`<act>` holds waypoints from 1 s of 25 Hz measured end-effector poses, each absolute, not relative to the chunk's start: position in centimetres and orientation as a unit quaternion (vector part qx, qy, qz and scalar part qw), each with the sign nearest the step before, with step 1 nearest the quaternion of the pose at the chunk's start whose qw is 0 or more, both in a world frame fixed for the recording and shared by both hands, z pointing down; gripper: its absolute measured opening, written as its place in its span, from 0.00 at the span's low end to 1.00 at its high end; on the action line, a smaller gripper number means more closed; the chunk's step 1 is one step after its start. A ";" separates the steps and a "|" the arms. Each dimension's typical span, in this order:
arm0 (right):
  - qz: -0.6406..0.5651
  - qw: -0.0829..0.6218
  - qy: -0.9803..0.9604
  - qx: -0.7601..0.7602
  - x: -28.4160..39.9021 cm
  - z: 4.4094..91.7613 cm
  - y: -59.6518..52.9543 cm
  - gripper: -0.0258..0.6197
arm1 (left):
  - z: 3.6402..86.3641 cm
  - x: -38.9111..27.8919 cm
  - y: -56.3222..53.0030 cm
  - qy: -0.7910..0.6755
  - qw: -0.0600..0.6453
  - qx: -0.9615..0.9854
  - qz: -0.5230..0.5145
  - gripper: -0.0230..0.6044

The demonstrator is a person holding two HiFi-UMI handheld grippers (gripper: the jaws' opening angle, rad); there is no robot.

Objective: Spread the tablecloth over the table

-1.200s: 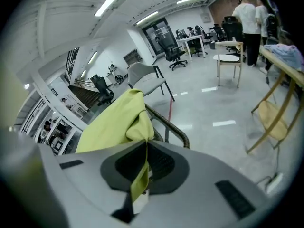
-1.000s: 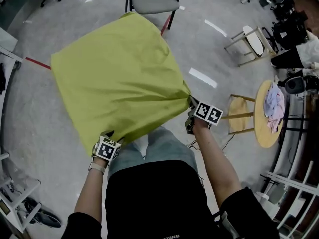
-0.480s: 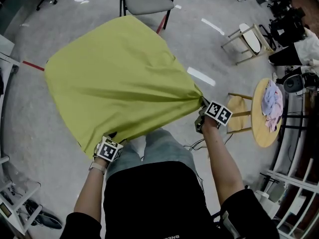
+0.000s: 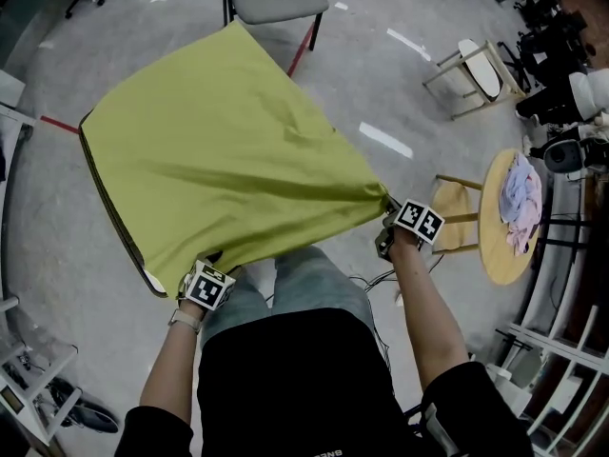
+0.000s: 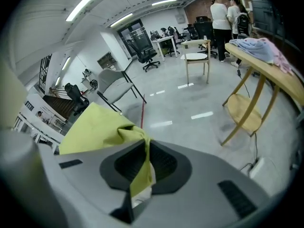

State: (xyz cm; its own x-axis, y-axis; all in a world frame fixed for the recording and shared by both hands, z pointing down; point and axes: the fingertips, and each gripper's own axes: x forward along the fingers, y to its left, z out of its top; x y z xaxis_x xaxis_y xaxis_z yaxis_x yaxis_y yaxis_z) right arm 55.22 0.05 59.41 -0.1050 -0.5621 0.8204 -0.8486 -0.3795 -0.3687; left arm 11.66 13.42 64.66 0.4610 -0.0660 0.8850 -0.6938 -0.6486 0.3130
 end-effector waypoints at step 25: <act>0.447 0.220 -0.660 0.562 45.5 58.7 -8.6 0.30 | 64.3 12.4 13.0 -0.301 0.386 0.776 0.398 0.42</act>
